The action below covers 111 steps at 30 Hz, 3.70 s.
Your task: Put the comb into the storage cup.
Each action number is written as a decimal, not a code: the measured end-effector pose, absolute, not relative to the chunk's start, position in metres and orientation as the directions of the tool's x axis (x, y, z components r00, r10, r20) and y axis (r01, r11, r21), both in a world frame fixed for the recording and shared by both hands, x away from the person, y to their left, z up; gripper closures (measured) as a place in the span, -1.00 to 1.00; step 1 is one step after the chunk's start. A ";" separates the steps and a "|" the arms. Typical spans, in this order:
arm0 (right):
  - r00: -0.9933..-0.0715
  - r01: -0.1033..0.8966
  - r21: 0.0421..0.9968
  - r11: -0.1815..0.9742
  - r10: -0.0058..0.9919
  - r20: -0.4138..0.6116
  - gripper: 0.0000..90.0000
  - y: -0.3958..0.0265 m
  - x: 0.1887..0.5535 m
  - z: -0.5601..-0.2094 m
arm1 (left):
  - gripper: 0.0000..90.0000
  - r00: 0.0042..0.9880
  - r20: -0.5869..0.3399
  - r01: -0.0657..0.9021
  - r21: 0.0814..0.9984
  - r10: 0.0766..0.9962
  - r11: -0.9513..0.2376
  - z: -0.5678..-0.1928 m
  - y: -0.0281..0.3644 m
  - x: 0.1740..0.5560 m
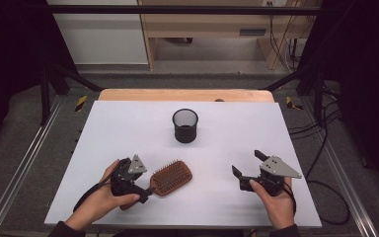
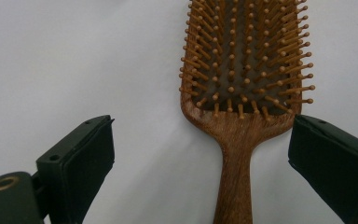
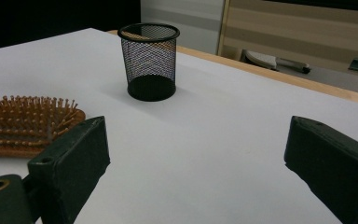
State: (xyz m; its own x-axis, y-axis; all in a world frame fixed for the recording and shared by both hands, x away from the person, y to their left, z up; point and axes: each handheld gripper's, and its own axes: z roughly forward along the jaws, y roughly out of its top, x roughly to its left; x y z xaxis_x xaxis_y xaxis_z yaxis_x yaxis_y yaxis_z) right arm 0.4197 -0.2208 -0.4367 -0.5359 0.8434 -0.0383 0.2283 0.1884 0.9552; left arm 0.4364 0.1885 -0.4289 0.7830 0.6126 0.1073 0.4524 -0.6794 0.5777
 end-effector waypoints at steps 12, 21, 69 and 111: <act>-0.542 0.237 0.949 0.206 0.839 -0.047 -0.85 -0.219 0.421 -0.439 | -0.85 0.807 0.090 0.463 0.516 0.583 -0.721 -0.439 0.186 0.437; -0.545 0.244 0.946 0.214 0.837 -0.049 -0.84 -0.219 0.422 -0.439 | -0.62 0.831 0.065 0.466 0.463 0.553 -0.754 -0.444 0.184 0.437; -0.570 0.271 0.934 0.231 0.821 -0.037 -0.82 -0.214 0.424 -0.443 | 0.62 0.871 0.055 0.422 0.427 0.488 -0.800 -0.450 0.173 0.434; -0.738 0.375 0.927 0.026 0.614 0.281 -0.84 -0.122 0.433 -0.449 | 0.62 0.736 0.117 0.340 0.788 0.667 -0.514 -0.437 0.175 0.419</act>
